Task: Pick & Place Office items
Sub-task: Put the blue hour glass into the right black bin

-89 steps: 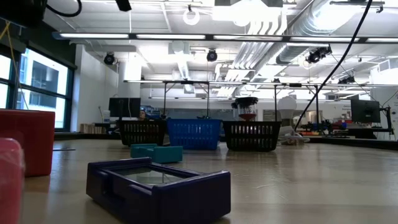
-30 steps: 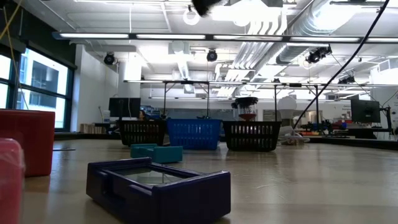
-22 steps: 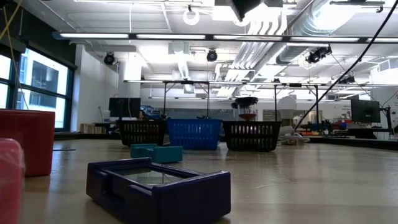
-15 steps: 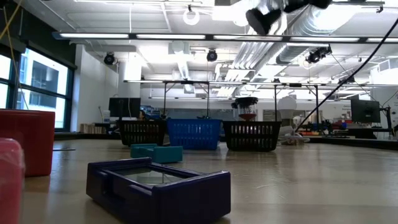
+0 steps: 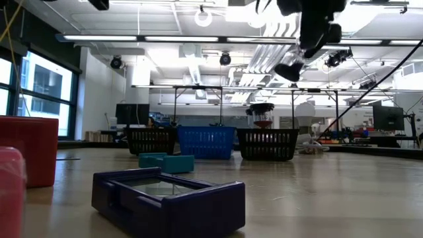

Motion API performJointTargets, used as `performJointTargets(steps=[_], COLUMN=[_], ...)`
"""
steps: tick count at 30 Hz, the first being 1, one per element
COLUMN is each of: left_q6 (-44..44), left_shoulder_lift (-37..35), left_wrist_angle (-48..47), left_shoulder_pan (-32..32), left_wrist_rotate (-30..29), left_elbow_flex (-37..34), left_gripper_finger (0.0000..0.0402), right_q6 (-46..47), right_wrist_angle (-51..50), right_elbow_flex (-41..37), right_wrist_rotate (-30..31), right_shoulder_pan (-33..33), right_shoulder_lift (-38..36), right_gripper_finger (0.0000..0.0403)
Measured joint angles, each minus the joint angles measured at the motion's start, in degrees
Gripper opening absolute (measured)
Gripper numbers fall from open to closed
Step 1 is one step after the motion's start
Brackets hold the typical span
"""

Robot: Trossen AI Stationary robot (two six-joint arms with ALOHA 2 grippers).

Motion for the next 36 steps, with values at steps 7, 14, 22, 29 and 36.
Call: performJointTargets(steps=[7,14,22,29,36], left_q6=[-4.2,-9.7,-11.6,-12.9,-12.9], left_shoulder_lift=[0.0,0.0,0.0,0.0,0.0], left_wrist_angle=[-8.9,-14.6,-15.7,-15.9,-16.0], left_shoulder_pan=[1.5,4.9,6.6,6.6,6.6], left_wrist_rotate=[1.2,7.0,10.9,10.9,10.8], left_elbow_flex=[0.0,0.0,0.0,0.0,0.0], left_gripper_finger=[0.0243,0.0243,0.0243,0.0243,0.0243], right_q6=[-4.2,-5.4,-8.5,-11.5,-12.7], right_wrist_angle=[-2.4,-4.6,-2.7,-1.7,-0.7], right_elbow_flex=[0.0,0.0,0.0,0.3,5.3], right_wrist_rotate=[-1.5,-4.1,-6.4,-6.7,-6.2], right_shoulder_pan=[-8.6,-13.5,-16.1,-16.9,-17.1], right_shoulder_lift=[0.5,4.1,11.4,15.6,17.9], right_gripper_finger=[0.0183,0.0183,0.0183,0.0183,0.0183])
